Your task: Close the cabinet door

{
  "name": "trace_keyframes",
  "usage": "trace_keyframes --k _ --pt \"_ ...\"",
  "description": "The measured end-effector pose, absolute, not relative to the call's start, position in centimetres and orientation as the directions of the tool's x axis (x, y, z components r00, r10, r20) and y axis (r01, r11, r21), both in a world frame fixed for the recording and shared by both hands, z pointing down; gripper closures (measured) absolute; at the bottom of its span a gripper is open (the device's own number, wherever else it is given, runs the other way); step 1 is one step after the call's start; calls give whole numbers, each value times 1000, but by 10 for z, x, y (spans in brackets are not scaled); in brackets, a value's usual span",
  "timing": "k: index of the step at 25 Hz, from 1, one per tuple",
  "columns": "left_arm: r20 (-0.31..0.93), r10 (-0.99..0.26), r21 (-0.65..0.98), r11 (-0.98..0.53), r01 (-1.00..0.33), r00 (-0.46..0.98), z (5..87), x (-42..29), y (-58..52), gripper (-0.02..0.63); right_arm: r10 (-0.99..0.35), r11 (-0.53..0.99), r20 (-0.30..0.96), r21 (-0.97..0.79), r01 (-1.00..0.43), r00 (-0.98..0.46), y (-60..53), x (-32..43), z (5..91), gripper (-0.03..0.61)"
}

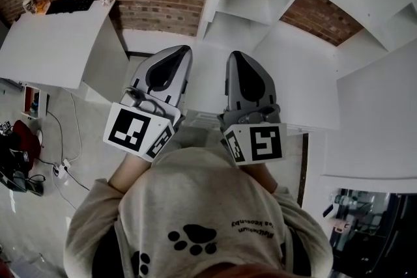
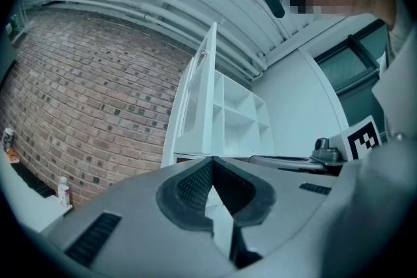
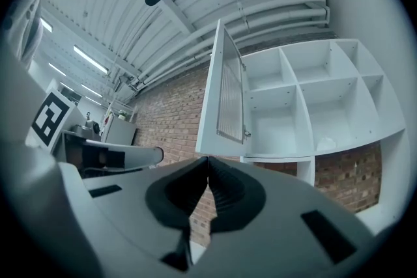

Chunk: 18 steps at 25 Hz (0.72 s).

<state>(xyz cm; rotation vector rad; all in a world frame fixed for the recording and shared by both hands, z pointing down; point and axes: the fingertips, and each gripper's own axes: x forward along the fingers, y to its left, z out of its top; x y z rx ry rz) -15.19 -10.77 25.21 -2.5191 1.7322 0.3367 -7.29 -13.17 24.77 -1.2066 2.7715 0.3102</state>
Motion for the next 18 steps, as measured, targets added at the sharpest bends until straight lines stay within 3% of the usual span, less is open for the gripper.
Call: trace_keyframes --k 12,18 --pt "-252 -866 -9 -444 -896 431 198 -162 -142 605 -725 599 -245 235 -765 -643 -167 -71 177 568" --pt "-278 -853 -47 -447 -893 441 171 -167 -149 604 -717 602 -222 281 -748 -661 -179 -77 147 568"
